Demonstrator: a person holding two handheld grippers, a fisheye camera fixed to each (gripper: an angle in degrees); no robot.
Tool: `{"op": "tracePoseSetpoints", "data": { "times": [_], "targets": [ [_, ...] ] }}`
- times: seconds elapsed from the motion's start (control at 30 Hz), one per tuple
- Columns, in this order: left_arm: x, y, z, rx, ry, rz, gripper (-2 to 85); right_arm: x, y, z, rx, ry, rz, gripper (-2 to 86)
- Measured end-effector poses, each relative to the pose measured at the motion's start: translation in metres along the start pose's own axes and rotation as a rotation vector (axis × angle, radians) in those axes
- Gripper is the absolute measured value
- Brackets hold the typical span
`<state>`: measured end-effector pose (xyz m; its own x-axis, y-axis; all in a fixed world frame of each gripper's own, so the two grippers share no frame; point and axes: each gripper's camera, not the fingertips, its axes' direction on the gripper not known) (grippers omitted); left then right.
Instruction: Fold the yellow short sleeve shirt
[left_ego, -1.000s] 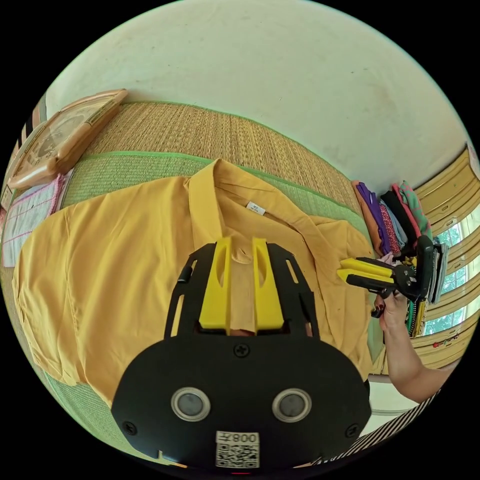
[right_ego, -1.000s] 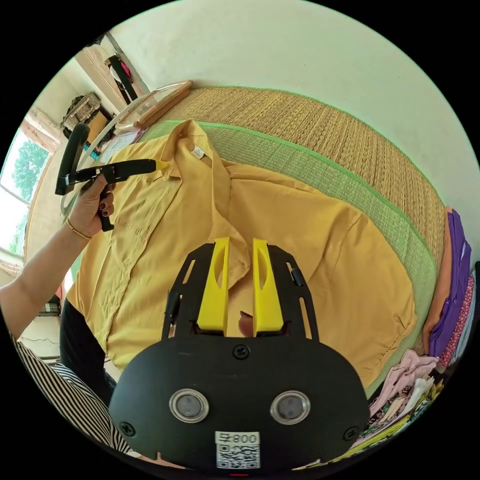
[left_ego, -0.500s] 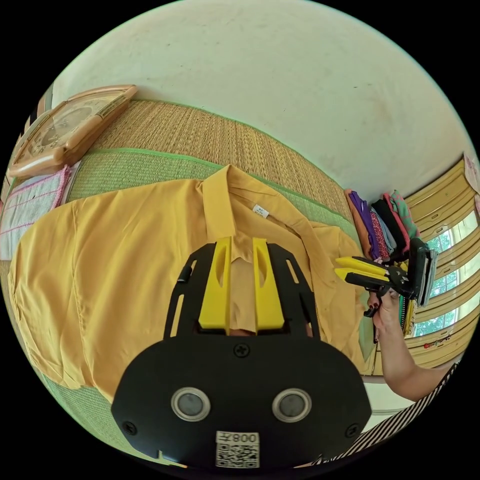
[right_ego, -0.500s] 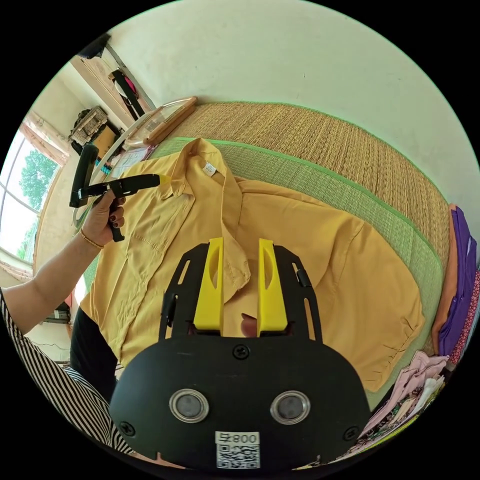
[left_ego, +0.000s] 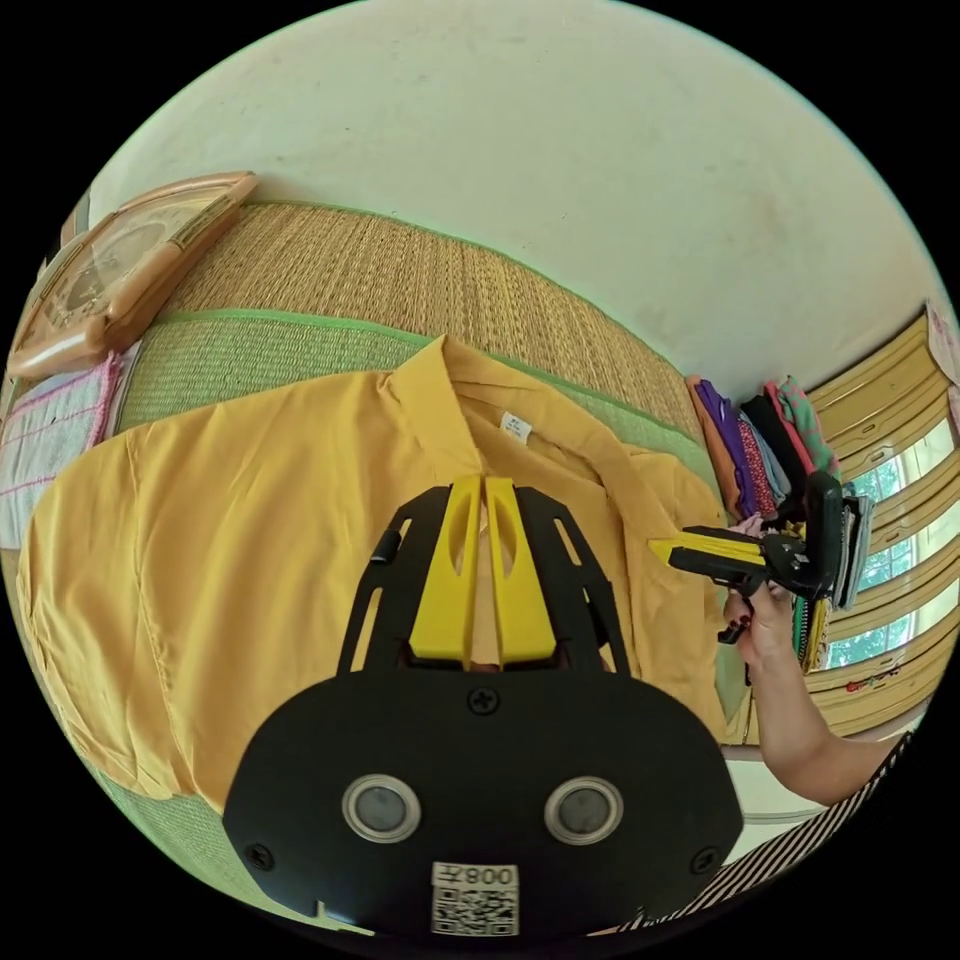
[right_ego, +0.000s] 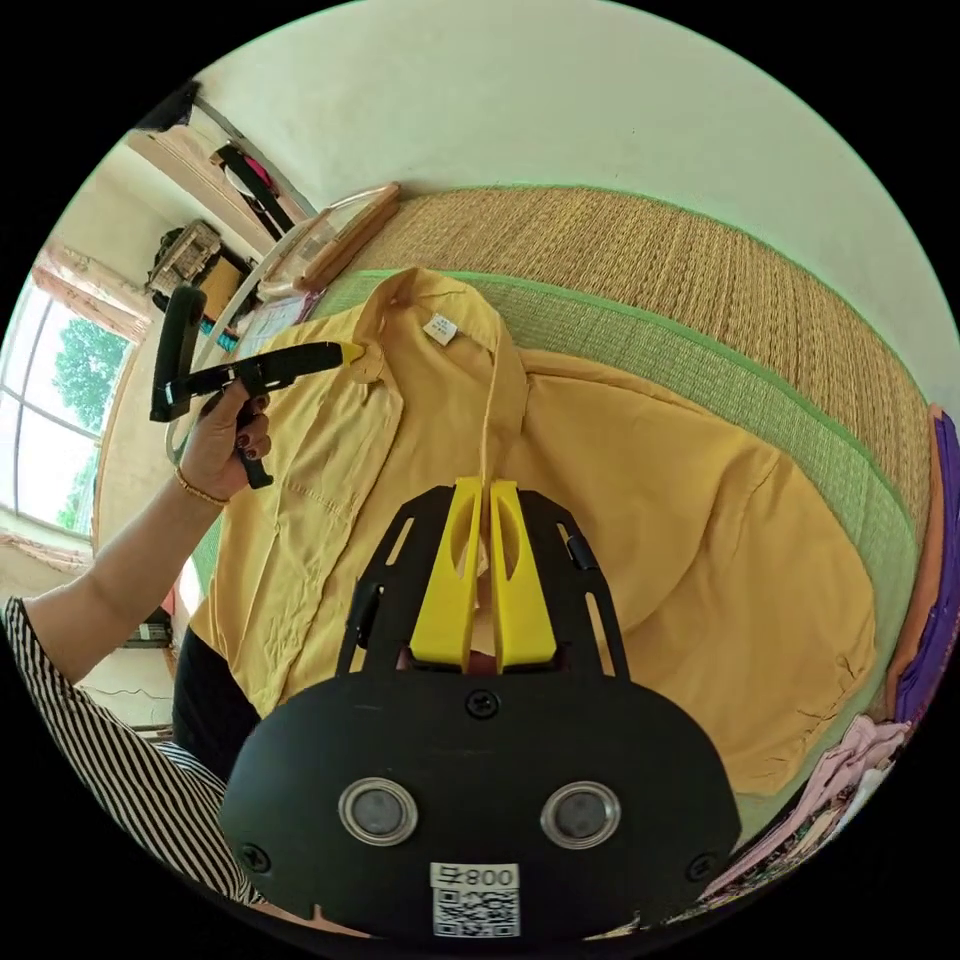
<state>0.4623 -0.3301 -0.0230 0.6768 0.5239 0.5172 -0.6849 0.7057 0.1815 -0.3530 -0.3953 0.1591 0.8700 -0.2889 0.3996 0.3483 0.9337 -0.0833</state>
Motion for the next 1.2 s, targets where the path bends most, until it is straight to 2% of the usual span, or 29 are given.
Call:
{"op": "tracePoseSetpoints", "data": {
  "times": [0.4,0.57,0.67,0.73,0.9,1.13,1.2],
  "targets": [
    [-0.017,-0.025,0.006,0.055,0.032,0.069,0.7,0.004,-0.071,0.006,0.112,-0.030,0.062,1.0],
    [-0.030,-0.029,0.045,-0.055,0.010,0.065,1.5,0.007,-0.089,0.056,-0.016,-0.048,0.062,2.7],
    [-0.039,-0.013,0.055,-0.066,0.025,0.060,2.7,0.009,-0.075,0.070,-0.043,-0.077,0.033,5.4],
    [-0.046,0.005,0.044,-0.024,0.102,0.074,3.9,0.013,-0.060,0.058,-0.004,-0.110,0.019,7.0],
    [-0.071,0.043,0.005,0.085,0.127,0.084,4.3,0.048,-0.014,0.004,0.132,-0.079,0.038,7.1],
    [-0.129,0.071,0.011,0.038,-0.084,-0.097,1.3,0.122,0.011,0.028,0.030,0.097,0.261,1.4],
    [-0.132,0.076,0.019,0.022,-0.119,-0.100,0.8,0.134,0.022,0.027,0.069,0.037,0.277,0.8]
  ]
}}
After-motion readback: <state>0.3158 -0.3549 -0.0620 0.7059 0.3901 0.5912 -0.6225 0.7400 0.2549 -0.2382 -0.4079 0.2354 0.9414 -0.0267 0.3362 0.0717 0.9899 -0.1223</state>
